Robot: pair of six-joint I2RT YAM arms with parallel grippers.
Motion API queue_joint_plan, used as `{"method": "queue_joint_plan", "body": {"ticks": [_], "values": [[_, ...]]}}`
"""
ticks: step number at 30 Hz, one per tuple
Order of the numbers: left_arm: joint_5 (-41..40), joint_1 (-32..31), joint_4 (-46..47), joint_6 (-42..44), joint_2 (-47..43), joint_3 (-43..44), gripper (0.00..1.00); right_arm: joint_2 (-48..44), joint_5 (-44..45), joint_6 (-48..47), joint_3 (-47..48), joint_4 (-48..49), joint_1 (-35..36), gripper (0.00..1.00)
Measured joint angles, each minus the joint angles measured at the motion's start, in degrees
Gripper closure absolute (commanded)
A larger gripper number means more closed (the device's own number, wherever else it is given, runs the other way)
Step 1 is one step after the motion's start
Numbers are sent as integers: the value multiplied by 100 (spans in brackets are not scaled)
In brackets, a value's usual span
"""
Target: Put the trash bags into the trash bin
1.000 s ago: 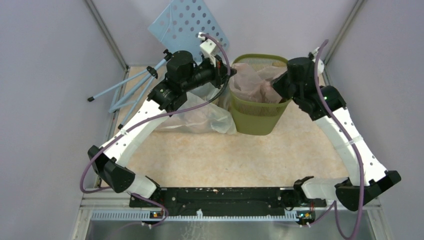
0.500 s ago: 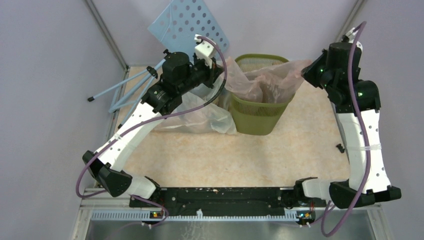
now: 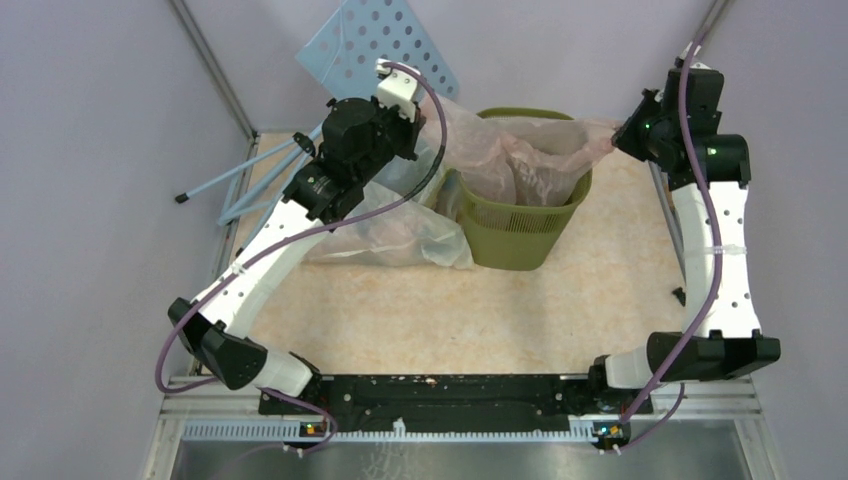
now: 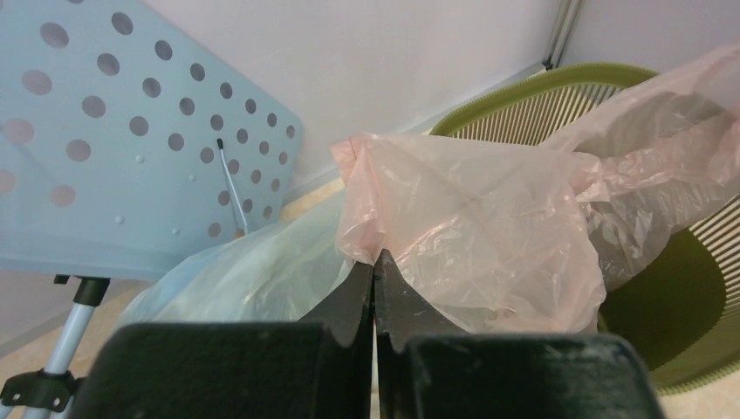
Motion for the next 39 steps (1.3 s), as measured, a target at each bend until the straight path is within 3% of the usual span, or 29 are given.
{"method": "queue_joint_plan", "body": {"ticks": [9, 21, 39], "values": [[354, 299, 254, -146, 1069, 741, 100, 1436, -1226, -81, 1217, 116, -645, 99], [1287, 1043, 518, -929, 1912, 798, 100, 2695, -1797, -153, 1469, 101, -772, 93], [2297, 1014, 1123, -1696, 2516, 267, 100, 2269, -2776, -321, -977, 1370, -822, 90]]}}
